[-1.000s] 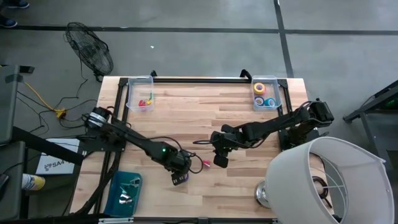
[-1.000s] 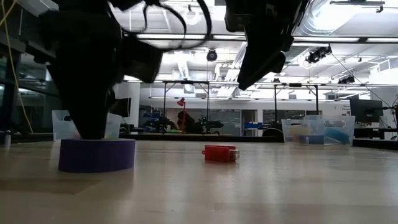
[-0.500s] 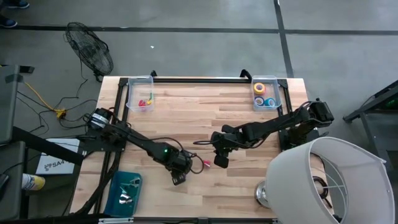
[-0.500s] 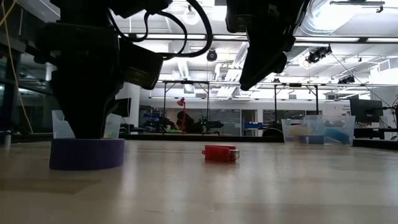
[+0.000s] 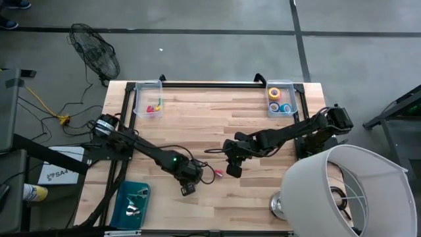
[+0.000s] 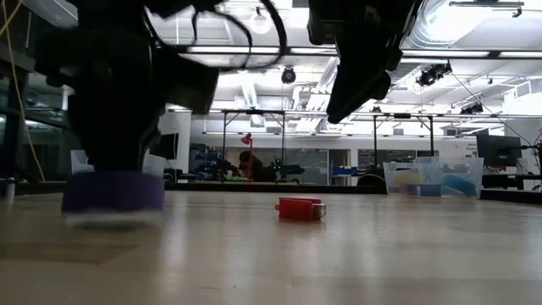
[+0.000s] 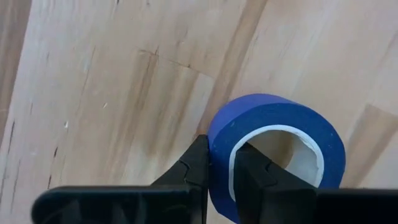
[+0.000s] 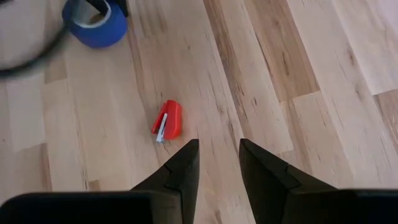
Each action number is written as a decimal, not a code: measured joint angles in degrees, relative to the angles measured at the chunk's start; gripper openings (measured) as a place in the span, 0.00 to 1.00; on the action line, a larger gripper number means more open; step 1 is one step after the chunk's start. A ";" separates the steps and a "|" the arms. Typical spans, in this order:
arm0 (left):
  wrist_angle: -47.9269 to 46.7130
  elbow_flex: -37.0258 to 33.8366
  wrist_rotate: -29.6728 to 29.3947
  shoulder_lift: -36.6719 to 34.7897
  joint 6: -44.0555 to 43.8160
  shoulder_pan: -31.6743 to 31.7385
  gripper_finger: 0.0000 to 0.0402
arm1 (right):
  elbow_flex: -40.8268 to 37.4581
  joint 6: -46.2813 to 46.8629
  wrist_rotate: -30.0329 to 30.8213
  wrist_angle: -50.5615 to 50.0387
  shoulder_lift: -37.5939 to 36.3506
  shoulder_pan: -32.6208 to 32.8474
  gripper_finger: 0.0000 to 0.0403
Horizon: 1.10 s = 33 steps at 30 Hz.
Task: Pick and place Stapler, Stapler remover, tape
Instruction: Put the purple tape into the right transparent bin
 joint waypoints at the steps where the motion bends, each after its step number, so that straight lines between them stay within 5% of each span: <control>1: -0.08 -0.05 -1.01 -0.70 0.19 -0.04 0.09 | 0.00 -0.01 0.00 0.01 0.00 0.00 0.26; 14: 1.34 0.10 -25.96 -12.16 5.47 -0.02 0.09 | 0.00 -3.73 -2.73 13.61 0.00 1.70 0.26; 33: 8.21 0.10 -41.08 -23.42 22.89 -0.04 0.09 | -0.04 -11.69 2.96 27.05 0.00 3.56 0.34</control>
